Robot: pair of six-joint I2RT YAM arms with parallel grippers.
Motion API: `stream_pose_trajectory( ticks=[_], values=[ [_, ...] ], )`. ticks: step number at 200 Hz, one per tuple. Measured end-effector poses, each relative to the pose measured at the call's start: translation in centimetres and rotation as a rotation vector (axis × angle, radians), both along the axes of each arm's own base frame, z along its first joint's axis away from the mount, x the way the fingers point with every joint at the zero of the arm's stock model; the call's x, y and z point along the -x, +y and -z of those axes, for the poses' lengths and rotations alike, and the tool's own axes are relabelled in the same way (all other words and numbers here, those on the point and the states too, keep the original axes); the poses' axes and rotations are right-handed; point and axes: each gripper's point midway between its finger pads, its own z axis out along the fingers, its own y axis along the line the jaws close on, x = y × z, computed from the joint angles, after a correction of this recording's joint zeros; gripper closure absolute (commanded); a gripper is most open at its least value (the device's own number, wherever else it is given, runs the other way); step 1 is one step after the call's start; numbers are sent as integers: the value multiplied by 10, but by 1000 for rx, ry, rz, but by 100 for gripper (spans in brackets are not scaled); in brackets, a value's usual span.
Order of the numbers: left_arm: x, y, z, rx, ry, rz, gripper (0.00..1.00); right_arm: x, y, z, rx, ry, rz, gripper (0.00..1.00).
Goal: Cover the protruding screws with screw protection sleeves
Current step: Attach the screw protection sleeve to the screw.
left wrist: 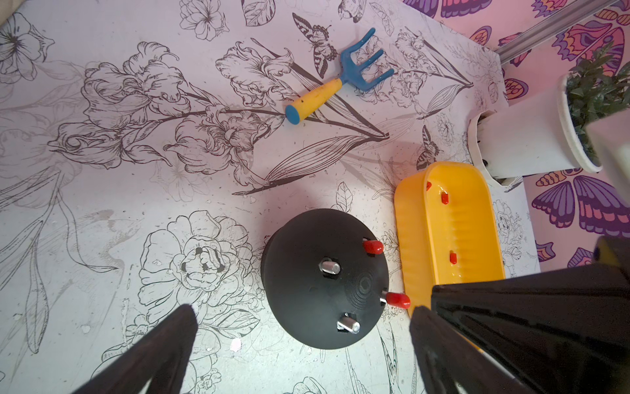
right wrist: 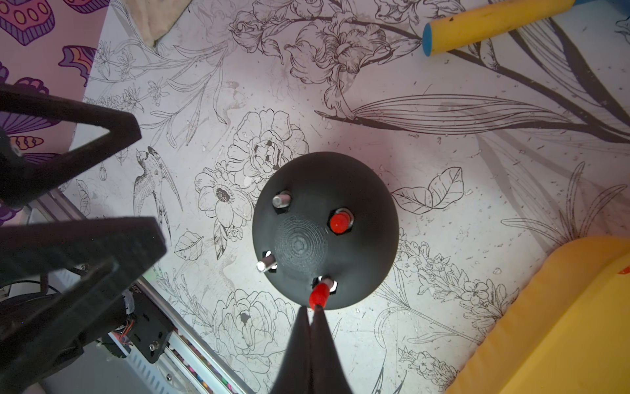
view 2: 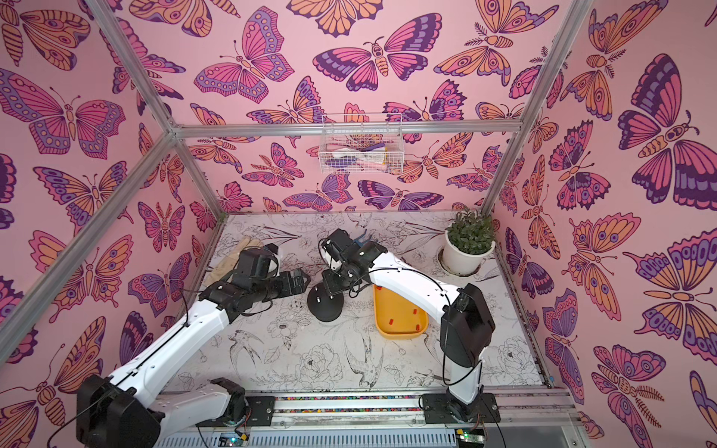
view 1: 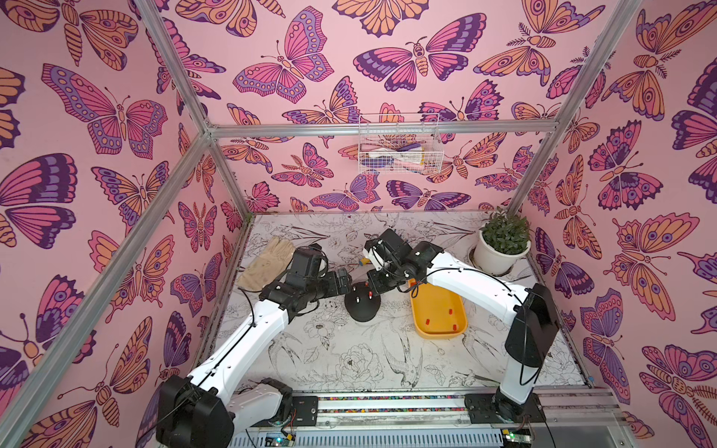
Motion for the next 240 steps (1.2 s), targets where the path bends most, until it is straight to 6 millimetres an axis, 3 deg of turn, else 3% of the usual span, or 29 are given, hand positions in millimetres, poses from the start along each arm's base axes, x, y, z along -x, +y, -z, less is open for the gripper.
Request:
stream_pose_trajectory(
  ticks=[240],
  values=[
    [0, 0, 0, 1, -1, 0, 0, 4, 5, 10, 7, 29, -17, 98]
  ],
)
